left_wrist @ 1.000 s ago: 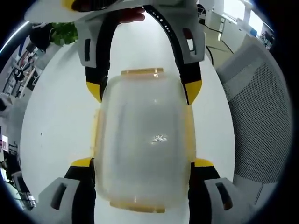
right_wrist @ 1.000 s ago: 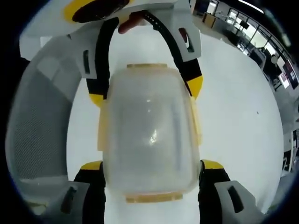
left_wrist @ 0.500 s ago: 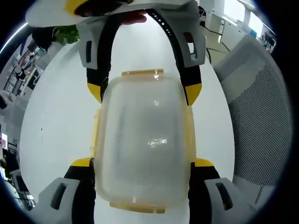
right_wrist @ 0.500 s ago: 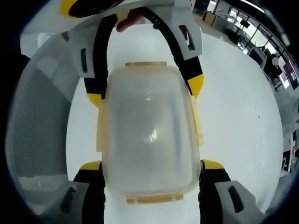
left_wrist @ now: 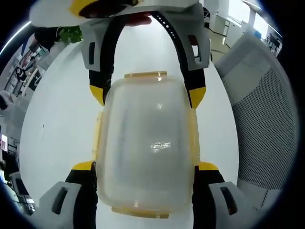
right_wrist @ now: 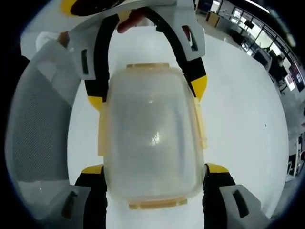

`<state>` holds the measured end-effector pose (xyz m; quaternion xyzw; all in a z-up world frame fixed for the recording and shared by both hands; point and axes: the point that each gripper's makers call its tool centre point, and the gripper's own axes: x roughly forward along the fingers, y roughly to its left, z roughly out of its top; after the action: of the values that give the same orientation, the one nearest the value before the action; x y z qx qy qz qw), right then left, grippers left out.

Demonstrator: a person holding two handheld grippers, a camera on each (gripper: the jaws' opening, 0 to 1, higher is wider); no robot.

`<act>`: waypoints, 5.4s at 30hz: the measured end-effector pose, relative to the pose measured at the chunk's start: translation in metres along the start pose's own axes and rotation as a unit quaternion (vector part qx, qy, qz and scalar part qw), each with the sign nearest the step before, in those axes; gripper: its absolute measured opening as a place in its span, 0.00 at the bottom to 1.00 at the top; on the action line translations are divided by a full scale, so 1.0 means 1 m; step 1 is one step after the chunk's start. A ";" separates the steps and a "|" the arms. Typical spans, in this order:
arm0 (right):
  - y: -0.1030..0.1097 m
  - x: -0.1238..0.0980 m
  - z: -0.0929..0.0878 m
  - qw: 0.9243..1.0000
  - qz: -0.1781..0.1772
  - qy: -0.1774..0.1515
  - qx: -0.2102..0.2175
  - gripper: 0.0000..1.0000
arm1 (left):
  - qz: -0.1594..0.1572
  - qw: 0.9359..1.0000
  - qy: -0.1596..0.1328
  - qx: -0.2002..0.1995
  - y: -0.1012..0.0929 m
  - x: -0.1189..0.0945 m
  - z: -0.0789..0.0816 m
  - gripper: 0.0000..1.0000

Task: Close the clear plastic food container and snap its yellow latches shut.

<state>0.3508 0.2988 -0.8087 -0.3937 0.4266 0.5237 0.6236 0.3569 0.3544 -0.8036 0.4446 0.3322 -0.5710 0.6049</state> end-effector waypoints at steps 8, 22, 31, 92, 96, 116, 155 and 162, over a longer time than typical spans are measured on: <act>0.003 0.003 0.010 1.000 -0.002 0.003 0.006 0.84 | -0.004 1.000 -0.005 0.004 0.000 -0.004 -0.010 0.82; 0.005 0.009 0.023 1.000 -0.003 0.012 0.008 0.84 | -0.004 1.000 -0.009 0.001 -0.002 -0.009 -0.023 0.83; 0.004 0.011 0.026 1.000 -0.005 0.014 0.011 0.85 | -0.011 1.000 0.001 0.000 0.000 -0.007 -0.027 0.86; -0.033 0.011 0.024 1.000 -0.020 0.003 0.000 0.85 | 0.019 1.000 -0.006 -0.011 0.034 0.004 -0.023 0.88; -0.037 0.013 0.024 1.000 -0.021 0.004 -0.003 0.86 | 0.021 1.000 -0.006 -0.015 0.038 0.004 -0.023 0.88; -0.062 0.016 0.026 1.000 -0.030 -0.003 0.002 0.86 | 0.020 1.000 -0.010 -0.015 0.061 0.008 -0.025 0.88; -0.101 0.020 0.030 0.999 -0.044 0.005 0.015 0.87 | 0.012 1.000 -0.013 -0.005 0.101 0.013 -0.027 0.89; -0.108 0.020 0.030 0.999 -0.049 0.003 0.016 0.88 | 0.011 1.000 -0.016 -0.005 0.107 0.014 -0.026 0.89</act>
<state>0.4631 0.3175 -0.8131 -0.4056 0.4164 0.4844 0.6537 0.4674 0.3675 -0.8094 0.4364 0.3203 -0.5697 0.6184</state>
